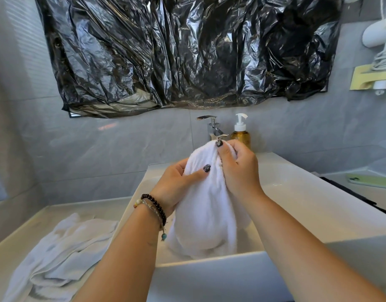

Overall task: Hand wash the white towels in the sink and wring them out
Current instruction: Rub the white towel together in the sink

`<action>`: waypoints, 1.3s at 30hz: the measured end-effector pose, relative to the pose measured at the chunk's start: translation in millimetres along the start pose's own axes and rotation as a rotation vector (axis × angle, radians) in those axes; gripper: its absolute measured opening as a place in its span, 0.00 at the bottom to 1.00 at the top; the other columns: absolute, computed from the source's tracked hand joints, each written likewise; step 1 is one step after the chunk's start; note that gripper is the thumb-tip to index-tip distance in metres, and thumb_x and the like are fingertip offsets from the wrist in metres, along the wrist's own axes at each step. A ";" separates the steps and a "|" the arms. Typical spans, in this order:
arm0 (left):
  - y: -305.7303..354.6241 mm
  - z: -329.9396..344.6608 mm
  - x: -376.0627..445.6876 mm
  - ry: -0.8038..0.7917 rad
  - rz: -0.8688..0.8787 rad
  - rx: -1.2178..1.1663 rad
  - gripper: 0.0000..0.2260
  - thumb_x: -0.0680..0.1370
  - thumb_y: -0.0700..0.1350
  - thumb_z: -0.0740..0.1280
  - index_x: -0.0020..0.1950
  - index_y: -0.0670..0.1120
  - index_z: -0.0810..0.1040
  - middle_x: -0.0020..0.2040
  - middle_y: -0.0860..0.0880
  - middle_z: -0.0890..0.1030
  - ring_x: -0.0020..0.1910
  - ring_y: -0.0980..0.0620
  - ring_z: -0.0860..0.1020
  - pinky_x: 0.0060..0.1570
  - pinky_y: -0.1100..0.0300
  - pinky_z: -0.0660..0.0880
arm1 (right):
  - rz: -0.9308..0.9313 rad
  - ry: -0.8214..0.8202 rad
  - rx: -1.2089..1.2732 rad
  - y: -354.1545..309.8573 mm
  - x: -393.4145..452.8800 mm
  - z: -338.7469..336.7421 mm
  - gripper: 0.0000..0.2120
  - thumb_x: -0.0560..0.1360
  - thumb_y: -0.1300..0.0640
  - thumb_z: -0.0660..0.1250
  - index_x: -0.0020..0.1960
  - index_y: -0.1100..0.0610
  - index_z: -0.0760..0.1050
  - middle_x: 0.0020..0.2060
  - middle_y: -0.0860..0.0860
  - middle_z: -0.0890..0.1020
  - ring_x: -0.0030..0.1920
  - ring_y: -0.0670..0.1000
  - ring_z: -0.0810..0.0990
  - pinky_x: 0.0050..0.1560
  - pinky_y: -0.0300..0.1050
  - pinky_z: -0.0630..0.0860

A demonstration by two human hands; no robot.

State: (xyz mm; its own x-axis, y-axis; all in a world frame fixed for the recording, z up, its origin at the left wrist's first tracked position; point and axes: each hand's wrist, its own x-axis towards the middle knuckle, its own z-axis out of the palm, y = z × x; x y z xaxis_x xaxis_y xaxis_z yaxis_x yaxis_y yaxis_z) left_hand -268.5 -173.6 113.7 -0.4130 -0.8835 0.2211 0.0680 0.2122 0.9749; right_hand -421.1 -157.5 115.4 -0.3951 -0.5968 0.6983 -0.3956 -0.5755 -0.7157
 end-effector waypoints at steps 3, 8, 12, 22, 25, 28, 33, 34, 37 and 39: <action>-8.1 2.5 2.7 -0.051 0.005 0.163 0.20 0.73 0.51 0.71 0.57 0.38 0.79 0.53 0.39 0.84 0.49 0.43 0.81 0.54 0.44 0.78 | 0.063 0.166 0.078 6.0 9.7 -8.8 0.08 0.81 0.57 0.61 0.46 0.54 0.77 0.39 0.46 0.80 0.40 0.40 0.76 0.42 0.35 0.71; -7.8 2.6 5.3 0.200 0.100 0.180 0.26 0.75 0.62 0.66 0.45 0.36 0.74 0.39 0.43 0.74 0.38 0.46 0.71 0.39 0.51 0.68 | 0.011 0.026 0.002 11.4 6.9 -5.9 0.10 0.81 0.59 0.60 0.53 0.59 0.80 0.45 0.48 0.82 0.44 0.42 0.77 0.44 0.32 0.72; -2.6 -1.8 5.1 0.317 0.079 0.107 0.27 0.73 0.70 0.64 0.41 0.44 0.73 0.38 0.45 0.72 0.36 0.48 0.71 0.40 0.52 0.68 | -0.023 -0.017 -0.095 6.2 -1.6 -1.8 0.24 0.81 0.55 0.60 0.27 0.56 0.62 0.22 0.47 0.62 0.26 0.46 0.61 0.27 0.38 0.56; -0.8 -5.0 6.2 0.507 0.250 -0.056 0.20 0.82 0.56 0.61 0.36 0.46 0.70 0.34 0.48 0.68 0.34 0.51 0.67 0.36 0.58 0.67 | -0.214 -0.535 -0.363 11.2 -22.6 -16.8 0.12 0.80 0.58 0.62 0.63 0.54 0.73 0.53 0.48 0.78 0.50 0.47 0.75 0.49 0.37 0.71; 0.2 -4.5 5.2 0.484 0.249 -0.036 0.21 0.81 0.57 0.63 0.38 0.42 0.68 0.35 0.46 0.64 0.35 0.49 0.63 0.35 0.56 0.62 | -0.343 -0.366 -0.637 16.7 -14.8 -30.1 0.08 0.78 0.50 0.66 0.44 0.54 0.77 0.36 0.54 0.79 0.37 0.59 0.75 0.32 0.44 0.65; 3.1 -3.3 1.7 0.423 0.207 -0.092 0.16 0.79 0.52 0.68 0.39 0.42 0.71 0.34 0.46 0.65 0.33 0.49 0.64 0.33 0.58 0.62 | -0.379 -0.096 -0.761 21.0 1.0 -49.5 0.23 0.72 0.43 0.71 0.30 0.51 0.62 0.22 0.47 0.64 0.25 0.55 0.64 0.25 0.38 0.52; 8.6 5.1 -0.8 0.126 0.024 -0.038 0.26 0.67 0.64 0.74 0.44 0.40 0.80 0.43 0.46 0.83 0.42 0.49 0.80 0.47 0.58 0.73 | -0.313 0.121 -0.295 2.2 10.3 -39.8 0.11 0.74 0.55 0.65 0.35 0.58 0.75 0.27 0.46 0.73 0.33 0.49 0.68 0.32 0.31 0.64; 9.8 8.0 -3.0 0.059 -0.006 -0.055 0.25 0.70 0.64 0.70 0.48 0.42 0.82 0.49 0.47 0.85 0.49 0.49 0.82 0.51 0.57 0.75 | -0.328 0.097 -0.268 -3.6 10.4 -31.5 0.06 0.74 0.60 0.65 0.41 0.59 0.80 0.34 0.46 0.78 0.37 0.46 0.73 0.38 0.27 0.66; 14.1 13.4 -7.6 -0.097 -0.058 -0.121 0.26 0.79 0.61 0.55 0.62 0.45 0.80 0.58 0.45 0.84 0.59 0.47 0.81 0.58 0.55 0.76 | -0.322 -0.050 -0.225 -15.0 7.5 -4.2 0.16 0.72 0.70 0.64 0.57 0.61 0.81 0.50 0.49 0.82 0.53 0.42 0.76 0.53 0.24 0.67; 12.6 10.2 -8.3 -0.092 -0.049 -0.194 0.26 0.82 0.59 0.52 0.62 0.42 0.79 0.55 0.42 0.84 0.55 0.46 0.83 0.57 0.55 0.78 | -0.212 -0.200 -0.151 -16.1 -1.3 8.2 0.18 0.75 0.71 0.63 0.62 0.59 0.79 0.52 0.48 0.82 0.53 0.36 0.76 0.53 0.24 0.69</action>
State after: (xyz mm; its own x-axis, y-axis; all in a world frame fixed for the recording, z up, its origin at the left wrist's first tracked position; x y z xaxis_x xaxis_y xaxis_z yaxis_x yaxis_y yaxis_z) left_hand -273.5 -159.4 123.8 -0.5008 -0.8469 0.1790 0.2156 0.0782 0.9733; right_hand -407.4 -152.0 125.9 -0.1259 -0.5796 0.8051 -0.5762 -0.6179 -0.5350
